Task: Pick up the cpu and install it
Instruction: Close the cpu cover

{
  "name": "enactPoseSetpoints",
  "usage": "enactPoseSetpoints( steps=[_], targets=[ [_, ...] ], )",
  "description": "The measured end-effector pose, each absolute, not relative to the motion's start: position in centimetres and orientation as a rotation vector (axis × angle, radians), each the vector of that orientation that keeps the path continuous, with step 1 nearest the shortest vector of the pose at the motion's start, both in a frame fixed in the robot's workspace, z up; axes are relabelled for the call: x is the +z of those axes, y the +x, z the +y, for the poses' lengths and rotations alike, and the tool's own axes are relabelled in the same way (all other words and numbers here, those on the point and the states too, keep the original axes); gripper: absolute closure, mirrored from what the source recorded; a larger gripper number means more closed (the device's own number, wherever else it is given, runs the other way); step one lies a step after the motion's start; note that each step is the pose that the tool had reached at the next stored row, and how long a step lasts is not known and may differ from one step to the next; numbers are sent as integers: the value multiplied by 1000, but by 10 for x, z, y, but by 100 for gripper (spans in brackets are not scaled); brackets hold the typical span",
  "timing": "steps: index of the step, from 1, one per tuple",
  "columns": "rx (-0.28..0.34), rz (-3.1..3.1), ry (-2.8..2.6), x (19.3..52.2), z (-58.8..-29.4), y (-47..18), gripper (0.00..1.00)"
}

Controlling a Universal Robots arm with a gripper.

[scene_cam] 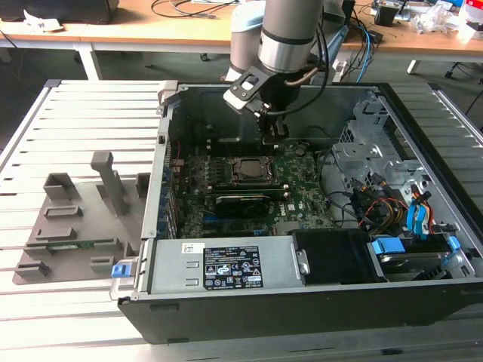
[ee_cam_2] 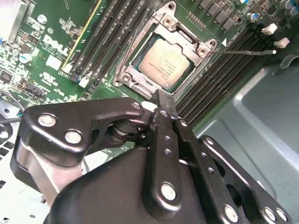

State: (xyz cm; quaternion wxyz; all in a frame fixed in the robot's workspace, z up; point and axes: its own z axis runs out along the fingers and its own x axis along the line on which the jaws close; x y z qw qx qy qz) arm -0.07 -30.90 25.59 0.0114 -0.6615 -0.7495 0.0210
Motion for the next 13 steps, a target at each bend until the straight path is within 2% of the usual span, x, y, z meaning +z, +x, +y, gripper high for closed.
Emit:
enactPoseSetpoints(
  steps=[13],
  targets=[
    [74, -2341, -2067, 281, -312, -1, 89]
  ],
)
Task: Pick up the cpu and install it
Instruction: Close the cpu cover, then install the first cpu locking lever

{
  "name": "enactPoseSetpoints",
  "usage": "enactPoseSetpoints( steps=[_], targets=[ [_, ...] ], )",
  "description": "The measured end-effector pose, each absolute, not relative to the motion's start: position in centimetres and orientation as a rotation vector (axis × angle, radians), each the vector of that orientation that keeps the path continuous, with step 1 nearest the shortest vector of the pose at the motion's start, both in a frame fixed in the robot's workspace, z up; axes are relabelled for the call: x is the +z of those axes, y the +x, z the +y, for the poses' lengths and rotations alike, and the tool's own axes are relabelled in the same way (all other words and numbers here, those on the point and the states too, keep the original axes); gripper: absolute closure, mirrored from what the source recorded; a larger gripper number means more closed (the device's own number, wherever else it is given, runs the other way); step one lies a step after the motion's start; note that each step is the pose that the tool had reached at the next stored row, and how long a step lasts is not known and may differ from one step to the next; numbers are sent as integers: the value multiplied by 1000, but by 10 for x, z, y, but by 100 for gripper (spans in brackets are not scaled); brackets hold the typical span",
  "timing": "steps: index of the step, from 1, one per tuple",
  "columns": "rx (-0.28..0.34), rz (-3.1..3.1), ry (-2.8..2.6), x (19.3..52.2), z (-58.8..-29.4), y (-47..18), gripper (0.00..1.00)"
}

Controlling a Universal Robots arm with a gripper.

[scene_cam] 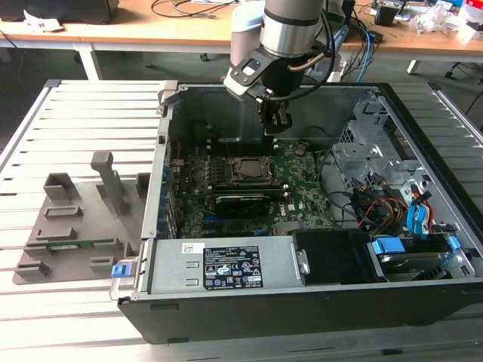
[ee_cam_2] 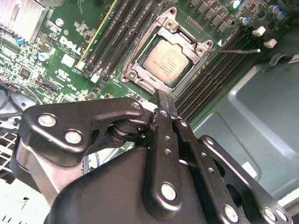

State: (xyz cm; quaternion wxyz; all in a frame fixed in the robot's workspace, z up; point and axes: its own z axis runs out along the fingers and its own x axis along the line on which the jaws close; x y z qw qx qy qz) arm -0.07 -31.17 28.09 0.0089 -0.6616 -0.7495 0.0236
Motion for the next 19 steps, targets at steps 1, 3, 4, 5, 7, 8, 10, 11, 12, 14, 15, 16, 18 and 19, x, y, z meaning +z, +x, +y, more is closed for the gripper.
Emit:
enactPoseSetpoints(
  steps=[1, 3, 4, 5, 7, 8, 10, 11, 12, 14, 15, 16, 18, 19],
  targets=[
    [74, -2341, -2067, 281, -312, -1, 89],
    [74, -2341, -2067, 281, -312, -1, 89],
    [74, -2341, -2067, 281, -312, -1, 89],
    [74, -2341, -2067, 281, -312, -1, 89],
    [74, -2341, -2067, 281, -312, -1, 89],
    [74, -2341, -2067, 281, -312, -1, 89],
    [74, -2341, -2067, 282, -312, -1, 89],
    [74, -2341, -2067, 282, -312, -1, 89],
    [74, -2341, -2067, 282, -312, -1, 89],
    [72, -2341, -2066, 282, -312, -8, 89],
    [71, -2340, -2066, 282, -312, -12, 89],
    [71, -2349, -2056, 282, -312, -14, 89],
    [71, -2393, -2007, 282, -312, -14, 89],
    [72, -2436, -1956, 282, -312, -14, 89]
  ],
)
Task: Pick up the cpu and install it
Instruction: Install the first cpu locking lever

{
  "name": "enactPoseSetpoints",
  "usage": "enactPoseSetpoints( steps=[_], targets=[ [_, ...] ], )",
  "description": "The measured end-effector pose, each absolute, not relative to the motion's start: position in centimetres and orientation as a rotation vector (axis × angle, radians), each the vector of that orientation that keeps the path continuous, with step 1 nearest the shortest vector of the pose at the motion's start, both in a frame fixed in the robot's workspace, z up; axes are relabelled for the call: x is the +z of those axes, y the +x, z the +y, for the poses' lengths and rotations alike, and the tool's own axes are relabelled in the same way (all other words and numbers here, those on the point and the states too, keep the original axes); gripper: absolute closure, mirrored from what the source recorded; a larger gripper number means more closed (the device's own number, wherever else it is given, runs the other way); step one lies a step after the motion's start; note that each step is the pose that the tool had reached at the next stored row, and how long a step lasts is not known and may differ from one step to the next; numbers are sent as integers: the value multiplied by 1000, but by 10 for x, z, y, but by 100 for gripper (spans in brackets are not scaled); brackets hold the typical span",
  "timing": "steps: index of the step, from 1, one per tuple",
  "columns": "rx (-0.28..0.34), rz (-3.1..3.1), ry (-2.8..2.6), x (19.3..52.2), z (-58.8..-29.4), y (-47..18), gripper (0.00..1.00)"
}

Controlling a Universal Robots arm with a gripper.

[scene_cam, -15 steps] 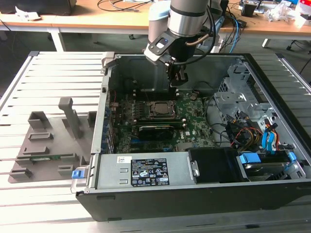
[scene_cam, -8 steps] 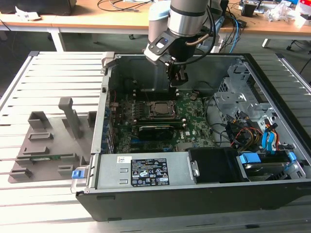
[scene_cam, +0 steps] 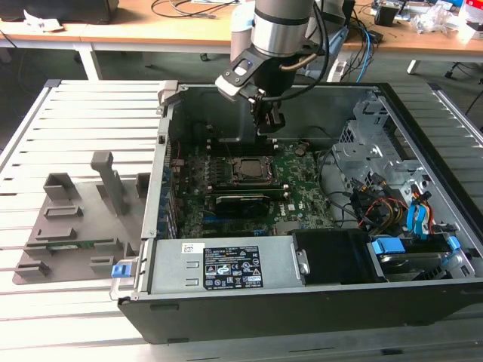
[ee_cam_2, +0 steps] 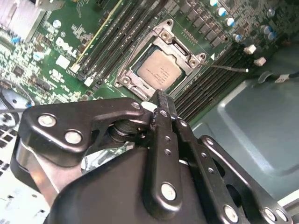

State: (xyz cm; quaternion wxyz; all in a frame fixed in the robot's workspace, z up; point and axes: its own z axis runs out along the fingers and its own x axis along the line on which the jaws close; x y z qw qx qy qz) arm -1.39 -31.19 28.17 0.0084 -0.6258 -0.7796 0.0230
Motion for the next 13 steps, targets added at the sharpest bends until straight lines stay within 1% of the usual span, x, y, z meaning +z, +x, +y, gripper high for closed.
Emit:
enactPoseSetpoints(
  steps=[7, 13],
  targets=[
    [75, -2698, -1589, 282, -312, -14, 89],
    [76, -2795, -1417, 282, -312, -14, 89]
  ],
)
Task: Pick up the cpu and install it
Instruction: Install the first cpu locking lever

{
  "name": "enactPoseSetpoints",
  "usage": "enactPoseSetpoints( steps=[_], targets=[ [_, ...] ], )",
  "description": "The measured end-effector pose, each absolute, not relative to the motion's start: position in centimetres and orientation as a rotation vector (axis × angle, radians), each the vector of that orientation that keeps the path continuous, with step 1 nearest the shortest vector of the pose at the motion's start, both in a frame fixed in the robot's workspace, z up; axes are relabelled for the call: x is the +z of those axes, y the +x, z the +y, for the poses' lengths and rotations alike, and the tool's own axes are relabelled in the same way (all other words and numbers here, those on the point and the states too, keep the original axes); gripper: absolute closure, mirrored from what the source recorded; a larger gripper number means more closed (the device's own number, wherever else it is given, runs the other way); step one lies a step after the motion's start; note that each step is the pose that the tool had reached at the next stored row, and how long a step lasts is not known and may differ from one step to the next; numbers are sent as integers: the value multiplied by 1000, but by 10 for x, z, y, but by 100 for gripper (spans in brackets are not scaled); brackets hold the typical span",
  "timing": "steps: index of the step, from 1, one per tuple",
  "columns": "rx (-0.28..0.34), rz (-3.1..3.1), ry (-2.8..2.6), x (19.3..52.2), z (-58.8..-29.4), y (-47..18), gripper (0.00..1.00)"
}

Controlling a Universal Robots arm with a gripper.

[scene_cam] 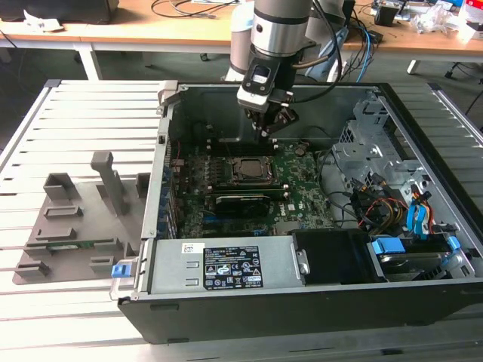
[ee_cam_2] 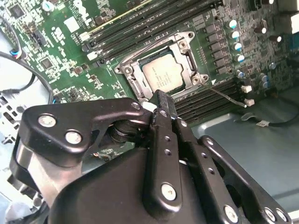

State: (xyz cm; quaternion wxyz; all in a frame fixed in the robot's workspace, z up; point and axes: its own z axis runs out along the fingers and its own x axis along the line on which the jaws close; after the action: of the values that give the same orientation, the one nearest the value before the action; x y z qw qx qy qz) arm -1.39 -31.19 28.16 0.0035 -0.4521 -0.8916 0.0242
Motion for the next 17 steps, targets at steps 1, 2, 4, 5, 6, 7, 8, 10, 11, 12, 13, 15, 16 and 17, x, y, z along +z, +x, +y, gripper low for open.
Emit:
enactPoseSetpoints(
  steps=[1, 2, 4, 5, 6, 7, 8, 10, 11, 12, 13, 15, 16, 17],
  targets=[
    [76, -2812, -1385, 282, -312, -14, 89],
    [76, -2825, -1359, 282, -312, -14, 89],
    [76, -2843, -1322, 282, -312, -14, 89],
    [76, -2850, -1307, 282, -312, -14, 89],
    [76, -2868, -1270, 282, -312, -14, 89],
    [77, -2879, -1244, 282, -312, -14, 89],
    [77, -2886, -1230, 282, -312, -14, 89],
    [77, -2910, -1175, 282, -312, -14, 89],
    [77, -2925, -1138, 282, -312, -14, 89],
    [77, -2934, -1114, 282, -312, -14, 89],
    [77, -2943, -1094, 282, -312, -14, 89],
    [77, -2957, -1057, 282, -312, -14, 89],
    [77, -2970, -1019, 282, -312, -14, 89],
    [77, -2984, -980, 282, -312, -14, 89]
  ],
)
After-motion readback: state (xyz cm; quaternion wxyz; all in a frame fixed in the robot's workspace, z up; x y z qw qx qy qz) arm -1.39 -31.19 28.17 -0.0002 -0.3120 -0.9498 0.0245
